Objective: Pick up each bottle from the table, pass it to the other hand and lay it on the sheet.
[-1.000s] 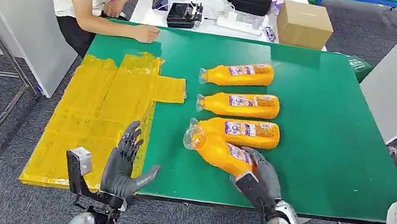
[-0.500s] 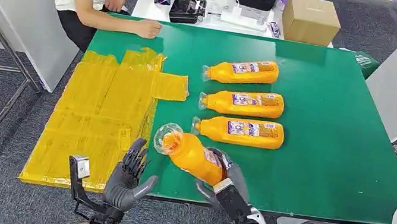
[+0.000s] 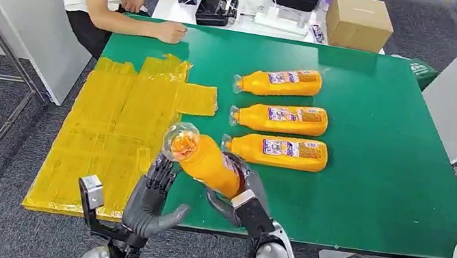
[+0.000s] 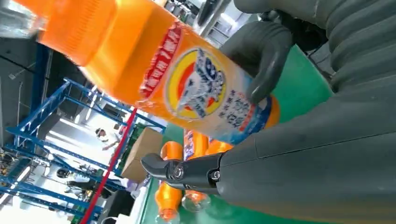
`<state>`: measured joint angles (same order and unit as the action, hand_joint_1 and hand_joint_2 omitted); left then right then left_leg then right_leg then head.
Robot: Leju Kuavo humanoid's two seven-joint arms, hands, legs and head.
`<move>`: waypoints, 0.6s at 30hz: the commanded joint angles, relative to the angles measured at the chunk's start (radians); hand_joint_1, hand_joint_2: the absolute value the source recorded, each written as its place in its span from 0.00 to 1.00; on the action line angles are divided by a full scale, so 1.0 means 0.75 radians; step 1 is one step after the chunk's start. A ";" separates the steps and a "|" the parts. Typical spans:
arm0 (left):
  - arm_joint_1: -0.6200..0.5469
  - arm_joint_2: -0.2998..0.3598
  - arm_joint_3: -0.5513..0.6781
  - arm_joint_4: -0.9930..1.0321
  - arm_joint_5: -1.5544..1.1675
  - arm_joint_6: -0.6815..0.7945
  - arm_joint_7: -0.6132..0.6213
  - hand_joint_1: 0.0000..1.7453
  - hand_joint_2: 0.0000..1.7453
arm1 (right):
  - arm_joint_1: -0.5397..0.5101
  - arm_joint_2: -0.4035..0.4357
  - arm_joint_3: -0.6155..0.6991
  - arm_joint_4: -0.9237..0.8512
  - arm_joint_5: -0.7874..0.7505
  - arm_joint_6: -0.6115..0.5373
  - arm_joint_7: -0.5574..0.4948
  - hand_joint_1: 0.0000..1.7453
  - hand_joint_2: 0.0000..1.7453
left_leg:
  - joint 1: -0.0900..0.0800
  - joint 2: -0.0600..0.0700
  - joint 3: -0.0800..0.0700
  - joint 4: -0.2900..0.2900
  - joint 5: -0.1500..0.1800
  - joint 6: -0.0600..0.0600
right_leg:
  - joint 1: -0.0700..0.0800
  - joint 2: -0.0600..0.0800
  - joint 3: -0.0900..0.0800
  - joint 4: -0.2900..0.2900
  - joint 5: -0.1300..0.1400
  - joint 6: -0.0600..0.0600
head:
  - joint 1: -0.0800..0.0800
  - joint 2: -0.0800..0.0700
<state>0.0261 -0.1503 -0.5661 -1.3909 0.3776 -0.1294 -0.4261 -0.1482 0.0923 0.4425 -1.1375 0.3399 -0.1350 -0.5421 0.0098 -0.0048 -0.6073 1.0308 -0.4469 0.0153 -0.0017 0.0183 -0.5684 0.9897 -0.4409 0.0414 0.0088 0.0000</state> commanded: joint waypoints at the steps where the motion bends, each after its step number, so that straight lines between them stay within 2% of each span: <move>1: -0.076 -0.008 0.016 0.051 0.055 -0.042 0.049 0.00 1.00 | -0.156 0.055 0.111 0.161 0.023 -0.005 0.008 0.99 1.00 | -0.001 0.002 0.003 -0.002 0.001 -0.001 | 0.000 -0.001 0.002 -0.001 0.000 -0.001 | 0.000 0.000; 3: -0.062 0.000 0.010 0.015 0.054 -0.051 0.049 0.00 1.00 | -0.157 0.069 0.111 0.192 0.019 -0.011 0.028 1.00 1.00 | 0.000 0.001 0.001 -0.001 0.000 -0.001 | 0.000 -0.001 0.000 0.000 0.000 -0.001 | 0.000 0.000; 5: -0.049 0.006 0.001 0.004 0.042 -0.043 0.071 0.00 1.00 | -0.167 0.071 0.132 0.212 0.085 -0.086 0.038 1.00 1.00 | 0.000 0.002 0.000 -0.001 0.000 -0.001 | 0.000 0.000 -0.001 0.000 0.000 -0.001 | 0.000 0.000; 8: -0.034 -0.039 0.062 0.053 0.103 0.060 0.132 0.00 1.00 | -0.176 0.077 0.187 0.203 0.160 -0.137 0.047 1.00 1.00 | 0.000 0.002 -0.002 -0.001 0.000 -0.001 | 0.000 0.000 -0.002 0.000 0.001 0.000 | 0.000 0.000; 11: -0.033 -0.035 0.078 -0.016 0.112 0.179 0.094 0.00 1.00 | -0.149 0.061 0.248 0.155 0.224 -0.192 0.093 1.00 1.00 | 0.000 0.003 -0.001 -0.001 0.000 -0.001 | 0.000 0.000 -0.001 -0.001 0.001 -0.001 | 0.000 0.000; 18: -0.059 -0.021 0.041 -0.062 0.079 0.219 0.079 0.00 1.00 | -0.172 0.076 0.278 0.225 0.195 -0.170 0.113 0.99 1.00 | -0.001 0.000 -0.002 -0.002 0.001 -0.001 | 0.000 -0.003 -0.002 -0.001 0.000 -0.001 | 0.000 0.000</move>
<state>0.0118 -0.1812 -0.5379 -1.4152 0.4604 0.0101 -0.3528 -0.2229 0.1564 0.5736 -1.0639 0.5032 -0.2766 -0.4749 0.0099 -0.0061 -0.6116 1.0308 -0.4464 0.0151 -0.0015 0.0166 -0.5722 0.9901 -0.4408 0.0414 0.0088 0.0000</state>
